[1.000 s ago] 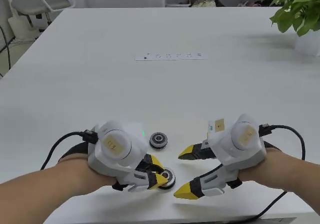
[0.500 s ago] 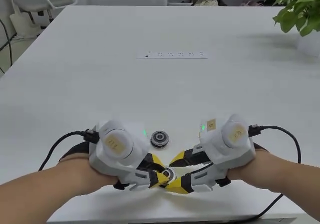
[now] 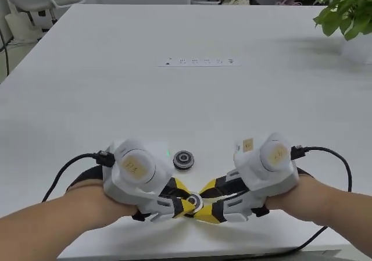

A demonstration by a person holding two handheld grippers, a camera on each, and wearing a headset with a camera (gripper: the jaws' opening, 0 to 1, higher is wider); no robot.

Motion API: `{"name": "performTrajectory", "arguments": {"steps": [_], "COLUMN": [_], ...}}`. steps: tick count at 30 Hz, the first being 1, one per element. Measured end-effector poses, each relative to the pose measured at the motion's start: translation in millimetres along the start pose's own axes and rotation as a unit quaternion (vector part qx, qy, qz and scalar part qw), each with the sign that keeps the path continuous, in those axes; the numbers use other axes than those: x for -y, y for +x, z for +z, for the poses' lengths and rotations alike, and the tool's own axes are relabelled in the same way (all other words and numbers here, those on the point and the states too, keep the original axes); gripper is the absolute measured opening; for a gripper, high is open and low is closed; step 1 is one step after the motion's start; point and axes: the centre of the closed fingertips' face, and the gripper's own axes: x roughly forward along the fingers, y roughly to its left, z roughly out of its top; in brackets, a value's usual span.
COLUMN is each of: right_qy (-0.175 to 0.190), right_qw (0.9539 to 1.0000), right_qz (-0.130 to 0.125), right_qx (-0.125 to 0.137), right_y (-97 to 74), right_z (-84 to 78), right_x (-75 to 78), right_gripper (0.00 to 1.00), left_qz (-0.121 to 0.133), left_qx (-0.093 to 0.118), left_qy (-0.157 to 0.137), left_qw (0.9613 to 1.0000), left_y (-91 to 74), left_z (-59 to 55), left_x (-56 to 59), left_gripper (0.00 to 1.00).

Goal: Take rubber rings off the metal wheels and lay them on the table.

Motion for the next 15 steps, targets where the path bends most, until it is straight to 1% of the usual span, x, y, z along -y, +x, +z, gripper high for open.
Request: {"name": "performTrajectory", "arguments": {"steps": [2, 5, 9, 15], "right_qy": [0.001, 0.002, 0.008, 0.006], "right_qw": [1.0, 0.9999, 0.9999, 0.9995], "right_qz": [0.0, -0.001, -0.002, -0.005], "right_qx": [-0.004, -0.012, -0.014, -0.031], "right_y": [-1.2, -4.2, -5.9, -5.1], "right_z": [-1.1, -4.3, -5.3, -4.7], "right_x": [0.3, 1.1, 1.1, 1.0], "right_gripper": [0.21, 0.16, 0.11, 0.09], "left_qz": [0.001, 0.001, 0.004, 0.004], "left_qx": [0.0, 0.001, 0.003, 0.003], "left_qy": [-0.001, -0.002, -0.005, -0.004], "left_qw": [1.0, 1.0, 1.0, 1.0], "left_y": [0.2, 0.2, 0.4, 0.4], "left_z": [0.1, 0.1, 0.4, 0.4], "left_x": [-0.1, -0.3, -0.8, -0.8], "left_gripper": [0.08, 0.08, 0.08, 0.08]}}
